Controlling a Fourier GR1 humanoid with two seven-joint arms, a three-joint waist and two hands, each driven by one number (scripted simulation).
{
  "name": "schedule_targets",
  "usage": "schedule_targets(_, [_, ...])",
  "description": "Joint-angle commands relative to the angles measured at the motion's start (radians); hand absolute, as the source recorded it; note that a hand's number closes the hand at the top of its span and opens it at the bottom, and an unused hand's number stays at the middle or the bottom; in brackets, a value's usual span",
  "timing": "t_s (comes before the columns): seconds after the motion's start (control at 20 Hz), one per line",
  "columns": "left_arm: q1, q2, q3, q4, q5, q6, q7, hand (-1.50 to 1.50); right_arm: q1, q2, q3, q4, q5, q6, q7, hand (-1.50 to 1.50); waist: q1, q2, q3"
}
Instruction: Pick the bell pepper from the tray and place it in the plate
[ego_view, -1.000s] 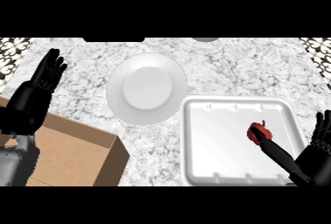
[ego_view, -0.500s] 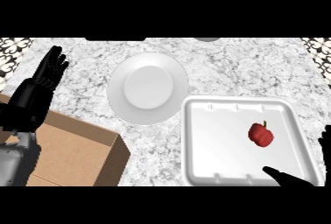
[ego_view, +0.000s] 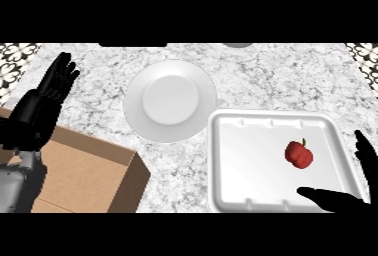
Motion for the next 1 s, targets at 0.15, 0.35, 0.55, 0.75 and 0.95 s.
schedule_targets(0.15, [0.015, -0.015, 0.031, 0.001, -0.013, -0.015, -0.007, 0.00, -0.029, 0.047, 0.010, 0.102, 0.074, 0.064, 0.102, -1.50, -0.007, -0.001, 0.002])
schedule_targets(0.35, [0.006, -0.007, 0.058, 0.016, -0.011, -0.057, -0.013, 0.00, -0.124, 0.111, 0.014, 0.148, 0.124, 0.116, 0.200, -1.50, -0.003, -0.001, 0.002])
schedule_targets(0.55, [-0.023, -0.032, 0.065, 0.032, -0.026, -0.066, 0.001, 0.00, -0.174, 0.167, -0.024, 0.197, 0.147, 0.178, 0.200, -1.50, -0.004, -0.001, 0.002])
schedule_targets(0.75, [0.020, -0.073, 0.039, 0.036, -0.087, -0.045, -0.049, 0.00, -0.188, 0.251, -0.023, 0.325, 0.168, 0.186, 0.101, -1.50, -0.004, -0.001, 0.002])
schedule_targets(0.95, [-0.004, -0.089, 0.034, -0.028, -0.076, -0.047, 0.037, 0.00, -0.215, 0.272, -0.085, 0.443, 0.120, 0.266, -0.022, -1.50, -0.003, -0.001, 0.002])
